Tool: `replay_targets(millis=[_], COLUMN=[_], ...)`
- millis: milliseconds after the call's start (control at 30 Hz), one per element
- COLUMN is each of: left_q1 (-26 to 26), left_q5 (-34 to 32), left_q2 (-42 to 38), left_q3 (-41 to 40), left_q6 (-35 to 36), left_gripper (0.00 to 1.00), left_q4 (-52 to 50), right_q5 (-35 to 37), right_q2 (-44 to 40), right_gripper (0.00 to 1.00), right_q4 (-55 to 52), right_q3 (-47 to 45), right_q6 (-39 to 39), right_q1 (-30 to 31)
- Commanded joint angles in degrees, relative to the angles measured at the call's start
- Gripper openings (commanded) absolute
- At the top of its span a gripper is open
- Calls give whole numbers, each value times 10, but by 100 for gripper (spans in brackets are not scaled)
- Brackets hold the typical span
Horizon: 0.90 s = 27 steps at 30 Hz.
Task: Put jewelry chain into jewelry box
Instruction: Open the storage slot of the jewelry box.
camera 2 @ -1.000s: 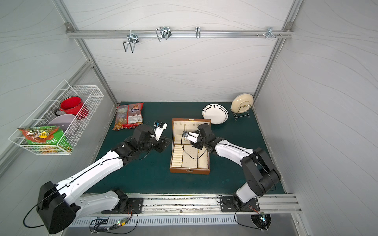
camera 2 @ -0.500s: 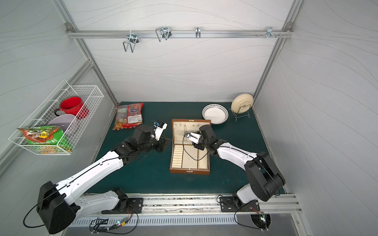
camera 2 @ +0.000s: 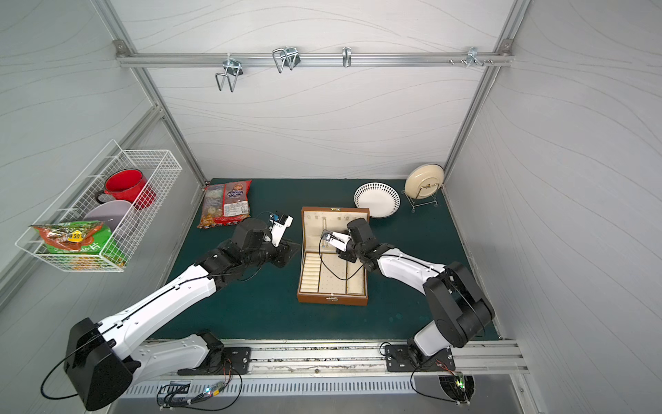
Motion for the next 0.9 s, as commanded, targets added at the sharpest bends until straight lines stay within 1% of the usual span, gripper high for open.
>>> replay_targets(millis=[0, 133, 200, 467, 600, 633, 667, 700, 733, 867], left_q1=[-2, -2, -2, -1, -1, -1, -1, -1, -2, -1], left_q5=[4, 4, 4, 3, 3, 3, 2, 2, 3, 1], left_q2=[-7, -8, -7, -6, -7, -7, -7, -7, -6, -6], left_q3=[0, -1, -1, -1, -1, -2, -2, -1, -1, -1], left_q6=[1, 1, 0, 0, 0, 0, 0, 0, 0, 1], left_gripper=[41, 41, 41, 41, 41, 41, 41, 41, 41, 41], left_q4=[25, 26, 26, 26, 25, 26, 26, 26, 26, 26], right_q5=[-3, -3, -4, -27, -30, -27, -26, -23, -21, -19], right_q2=[15, 14, 12, 10, 16, 16, 18, 18, 18, 9], right_gripper=[37, 31, 22, 18, 9, 9, 7, 2, 0, 0], right_q4=[-8, -10, -14, -29, -31, -29, -27, -26, -28, -31], right_q3=[14, 14, 15, 17, 17, 18, 18, 19, 22, 24], right_q6=[12, 12, 10, 20, 23, 24, 25, 26, 26, 28], right_q1=[3, 4, 5, 9, 9, 9, 9, 10, 10, 14])
